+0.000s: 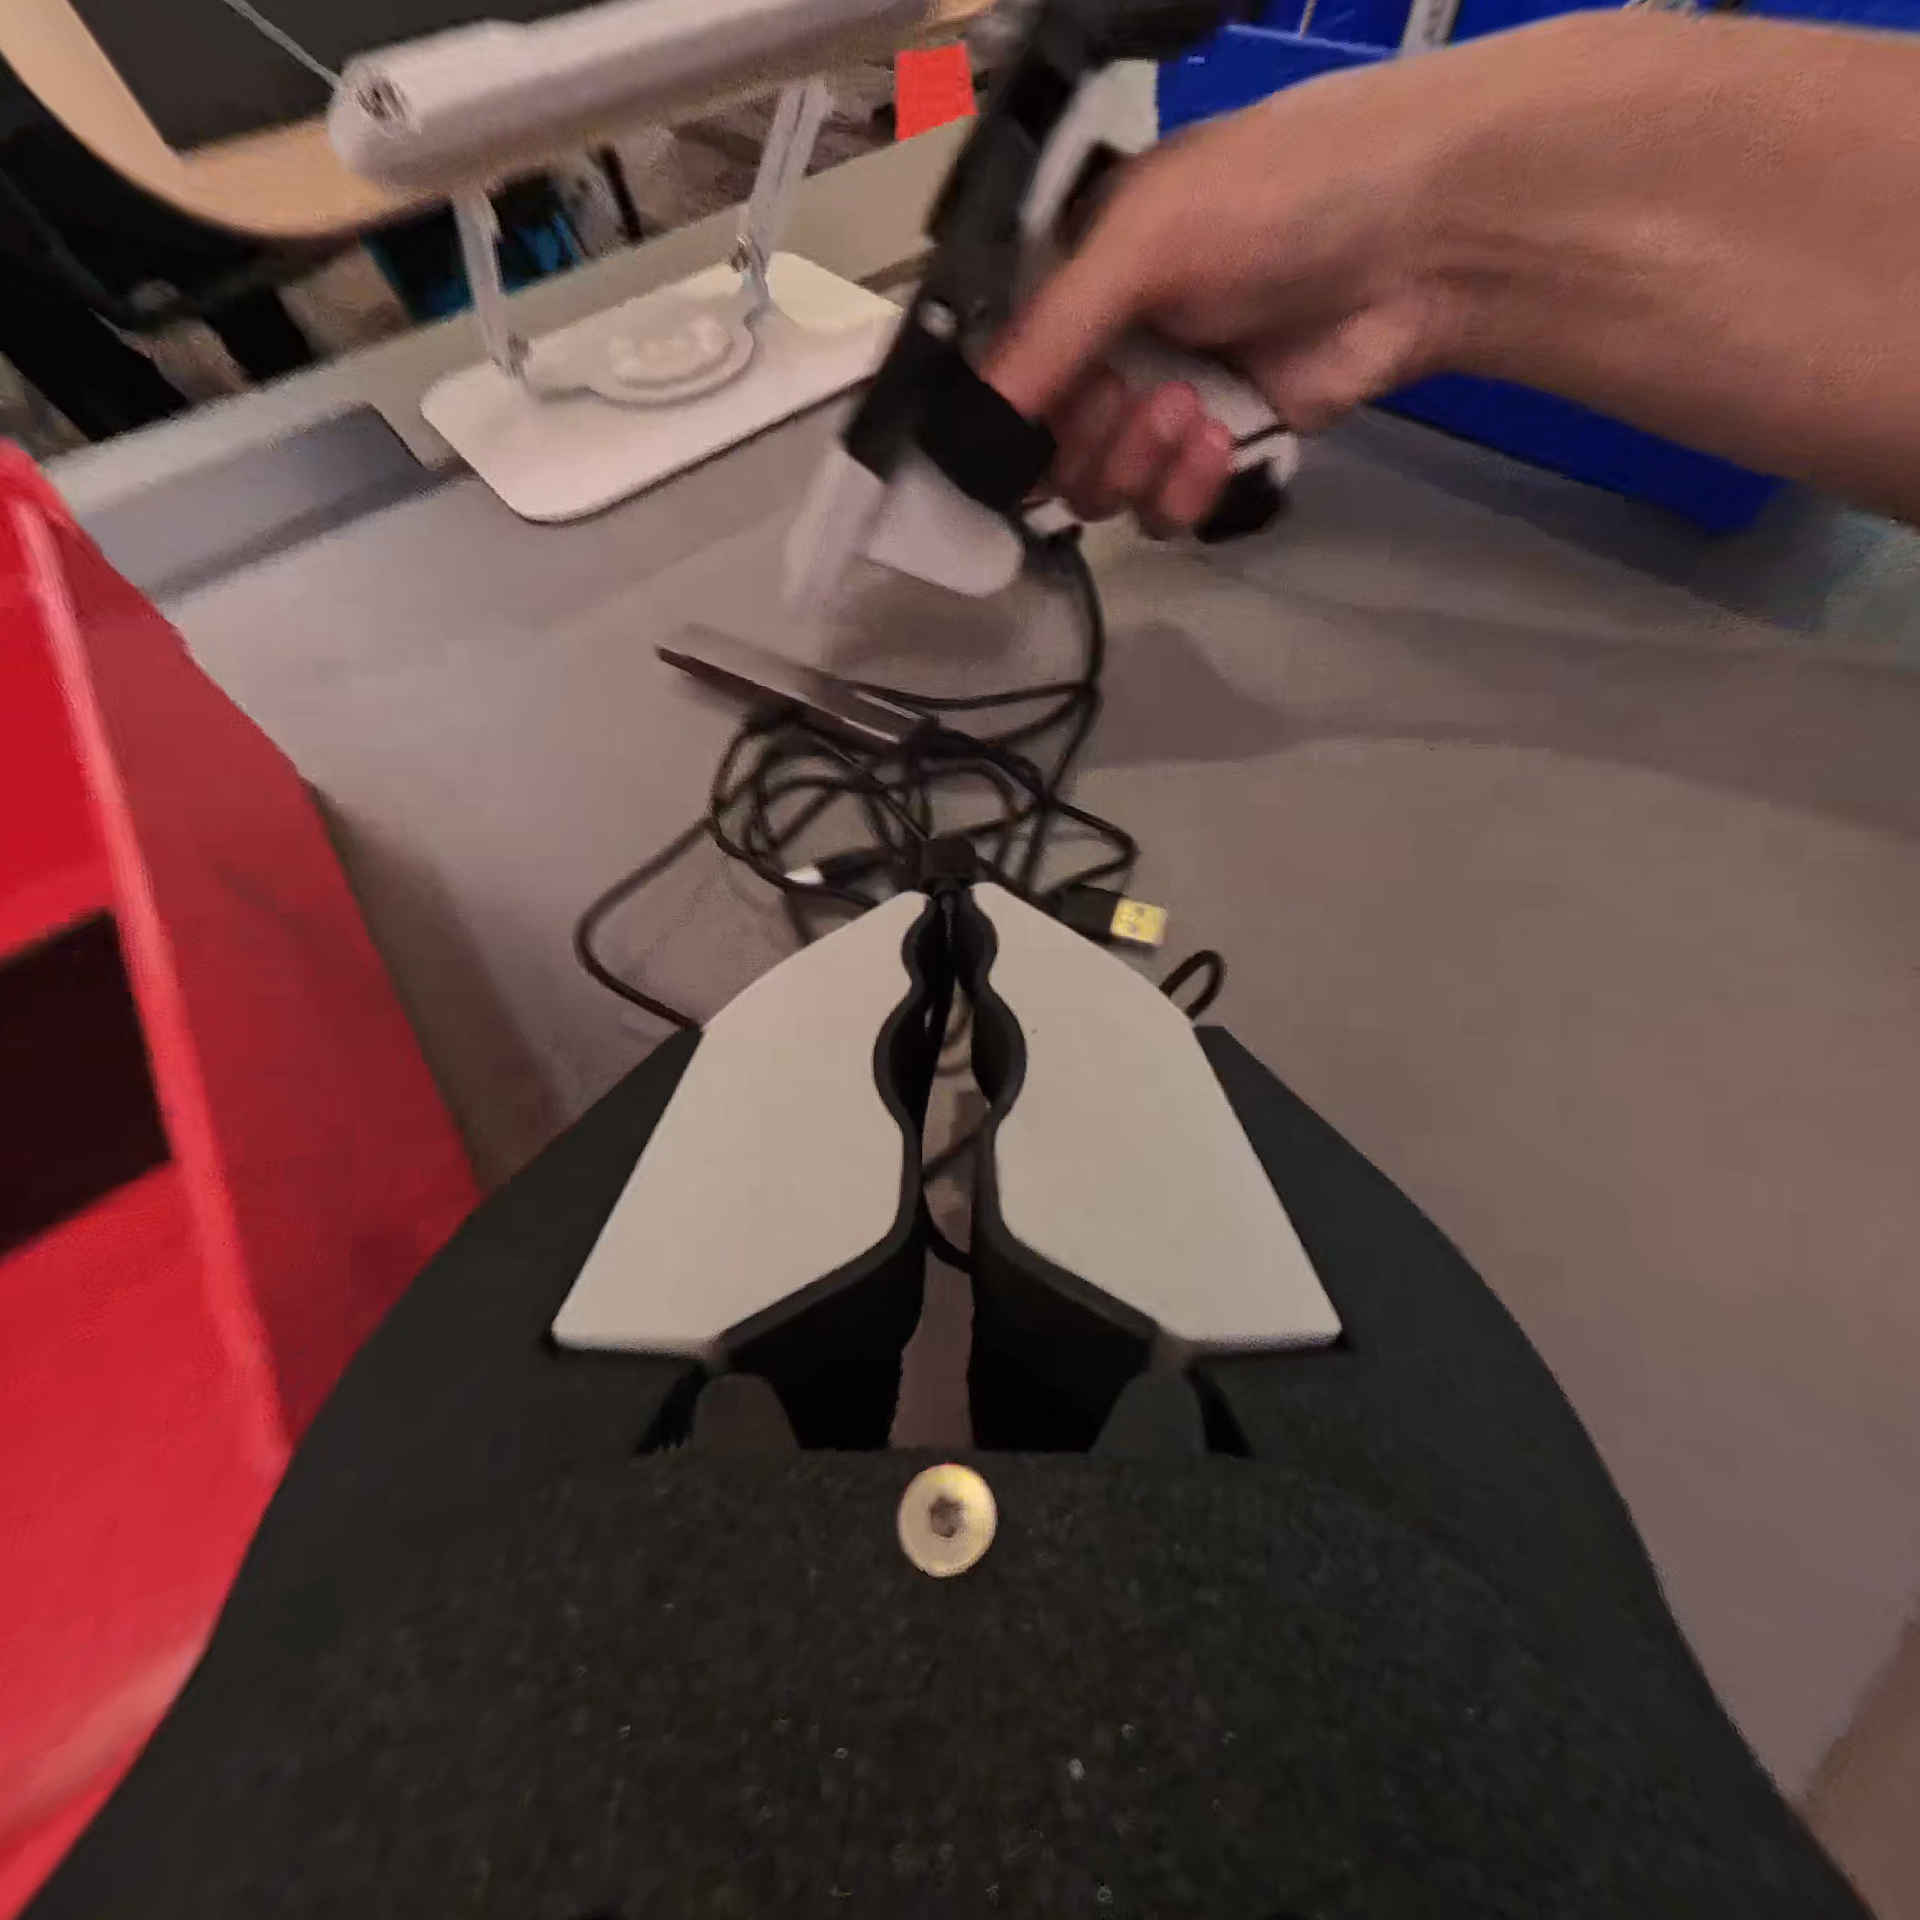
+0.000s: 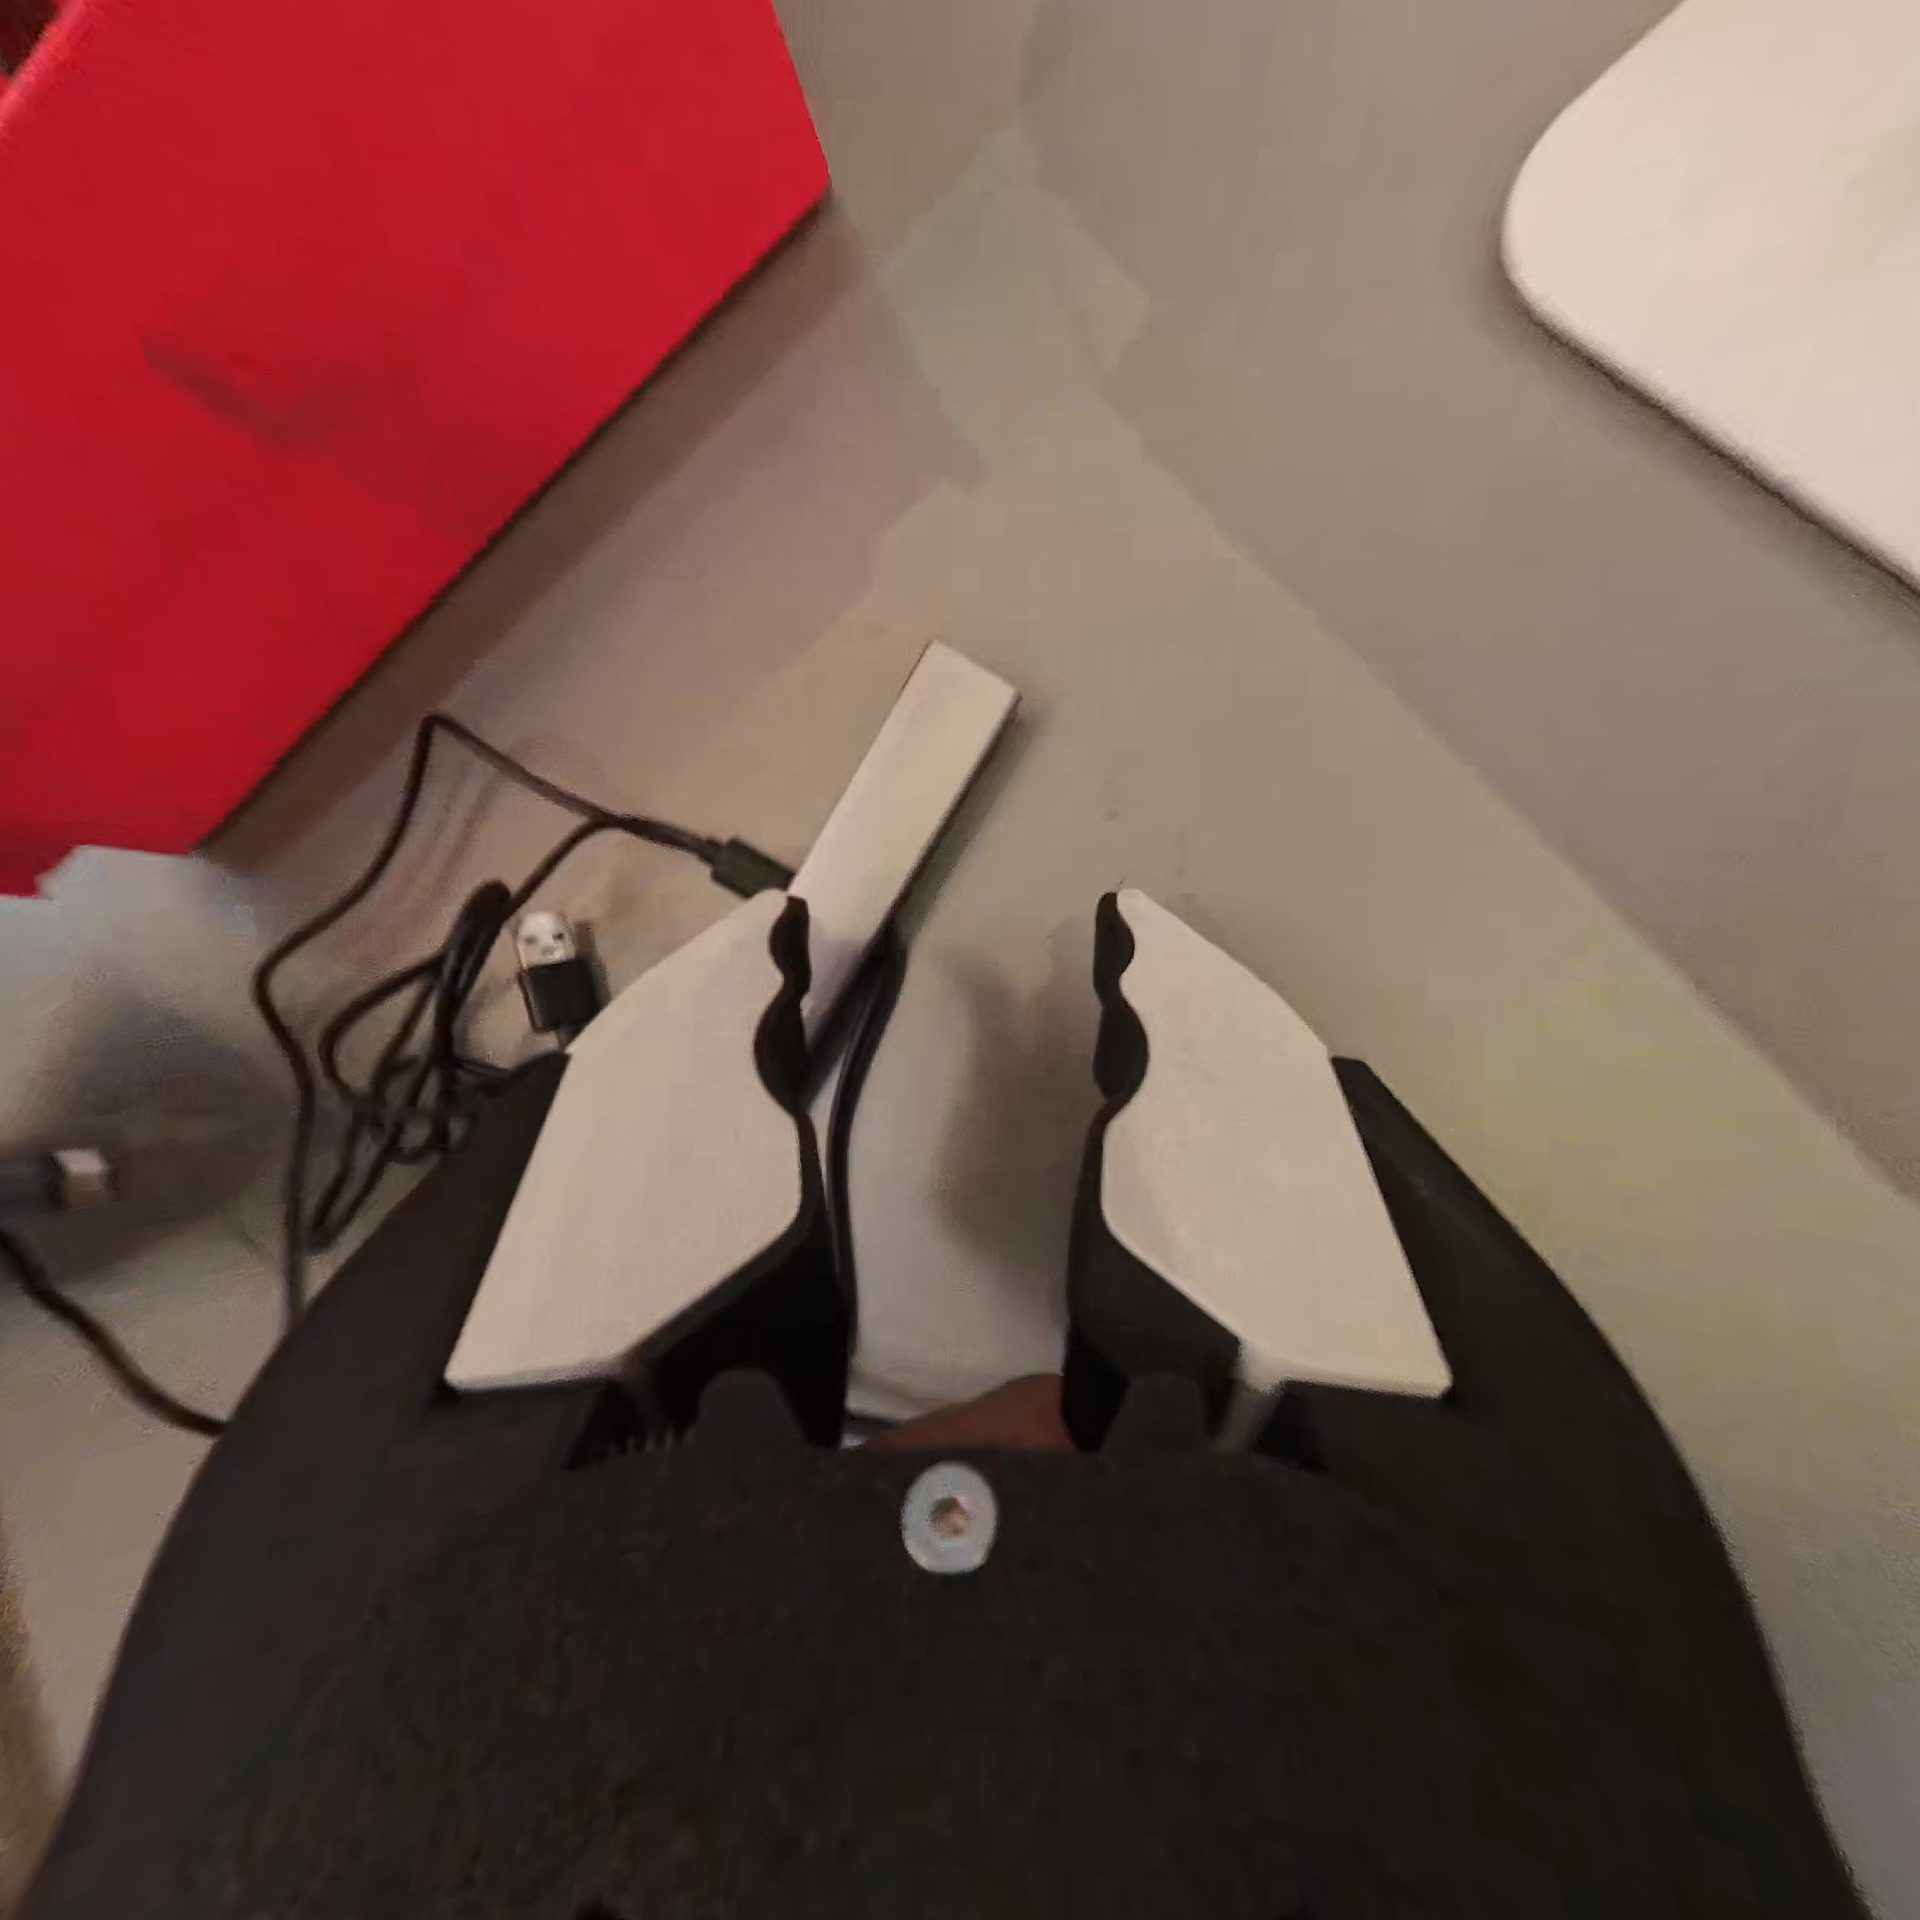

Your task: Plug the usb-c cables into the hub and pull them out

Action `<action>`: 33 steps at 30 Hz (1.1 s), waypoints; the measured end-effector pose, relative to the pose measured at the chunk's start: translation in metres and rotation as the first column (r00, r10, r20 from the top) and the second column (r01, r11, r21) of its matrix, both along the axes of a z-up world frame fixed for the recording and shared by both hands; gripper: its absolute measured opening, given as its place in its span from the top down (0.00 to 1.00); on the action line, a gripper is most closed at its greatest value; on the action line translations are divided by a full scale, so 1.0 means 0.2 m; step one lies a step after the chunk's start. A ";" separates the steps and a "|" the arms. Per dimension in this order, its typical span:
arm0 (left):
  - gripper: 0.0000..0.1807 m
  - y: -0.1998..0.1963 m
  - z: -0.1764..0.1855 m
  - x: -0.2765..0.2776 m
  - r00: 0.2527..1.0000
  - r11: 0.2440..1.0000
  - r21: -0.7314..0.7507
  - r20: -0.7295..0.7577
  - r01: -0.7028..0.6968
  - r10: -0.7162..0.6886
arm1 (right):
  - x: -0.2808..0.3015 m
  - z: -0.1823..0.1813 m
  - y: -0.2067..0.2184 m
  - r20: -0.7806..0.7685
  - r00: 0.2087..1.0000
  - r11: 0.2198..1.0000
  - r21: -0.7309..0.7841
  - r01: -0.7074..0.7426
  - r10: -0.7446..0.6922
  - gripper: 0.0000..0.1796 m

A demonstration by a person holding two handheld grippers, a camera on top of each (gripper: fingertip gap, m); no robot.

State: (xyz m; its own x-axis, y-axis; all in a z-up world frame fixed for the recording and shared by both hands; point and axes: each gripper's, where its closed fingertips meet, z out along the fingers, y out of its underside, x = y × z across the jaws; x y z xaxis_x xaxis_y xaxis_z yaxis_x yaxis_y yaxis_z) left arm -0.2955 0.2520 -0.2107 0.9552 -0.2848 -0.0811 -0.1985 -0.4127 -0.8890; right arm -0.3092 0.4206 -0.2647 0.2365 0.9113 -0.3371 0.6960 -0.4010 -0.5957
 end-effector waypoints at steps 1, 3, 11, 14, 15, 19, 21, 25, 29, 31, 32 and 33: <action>1.00 -0.02 -0.01 0.02 0.998 1.000 -0.013 0.060 0.012 -0.011 | -0.04 -0.02 -0.01 0.012 1.000 0.994 -0.106 -0.017 0.019 0.71; 1.00 -0.02 -0.02 0.02 0.993 1.000 -0.018 0.113 0.017 -0.015 | -0.11 -0.02 -0.04 0.004 0.999 0.962 -0.269 -0.036 0.039 0.71; 0.99 -0.05 -0.09 -0.06 0.998 0.998 -0.034 0.046 0.047 -0.045 | -0.11 -0.09 -0.05 0.237 0.971 0.995 0.095 0.007 -0.029 0.77; 0.99 -0.06 -0.09 -0.08 0.998 0.999 -0.021 0.038 0.042 -0.041 | -0.11 -0.10 -0.07 0.234 0.971 0.980 0.197 0.007 -0.054 0.84; 0.99 -0.06 -0.08 -0.08 0.999 0.999 -0.011 0.036 0.035 -0.035 | -0.11 -0.11 -0.08 0.222 0.974 0.974 0.226 0.000 -0.052 0.85; 0.99 -0.07 -0.01 -0.09 1.000 0.999 0.045 -0.003 -0.002 0.002 | -0.10 -0.06 -0.13 0.110 0.994 0.953 0.302 -0.023 -0.011 0.86; 1.00 -0.07 0.04 -0.10 0.998 0.995 0.092 -0.048 -0.023 0.027 | -0.07 0.03 -0.17 0.020 1.000 0.902 0.430 -0.024 0.018 0.87; 0.99 -0.06 0.15 -0.12 0.980 0.976 0.216 -0.182 -0.043 0.083 | 0.03 0.27 -0.32 -0.214 0.966 0.784 0.620 0.020 0.145 0.87; 0.99 -0.03 0.21 -0.04 0.919 0.953 0.297 -0.390 0.064 0.060 | 0.15 0.40 -0.54 -0.517 0.814 0.879 0.476 0.017 0.264 0.87; 0.99 0.00 0.21 0.02 0.885 0.948 0.296 -0.464 0.116 0.037 | 0.20 0.38 -0.57 -0.567 0.783 0.892 0.450 0.034 0.256 0.87; 0.99 0.02 0.21 0.06 0.869 0.946 0.294 -0.494 0.136 0.028 | 0.22 0.37 -0.58 -0.552 0.792 0.891 0.454 0.023 0.261 0.87; 0.99 0.03 0.20 0.09 0.848 0.944 0.293 -0.529 0.153 0.027 | 0.22 0.37 -0.59 -0.537 0.799 0.884 0.468 0.015 0.271 0.87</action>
State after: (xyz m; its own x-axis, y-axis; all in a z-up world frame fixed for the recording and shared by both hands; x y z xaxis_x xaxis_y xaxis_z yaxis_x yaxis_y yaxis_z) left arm -0.2772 0.2587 -0.1698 0.7256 -0.2164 -0.6532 -0.6822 -0.1024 -0.7240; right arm -0.2648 0.3034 -0.1899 0.0000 0.9980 0.0628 0.1916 0.0616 -0.9795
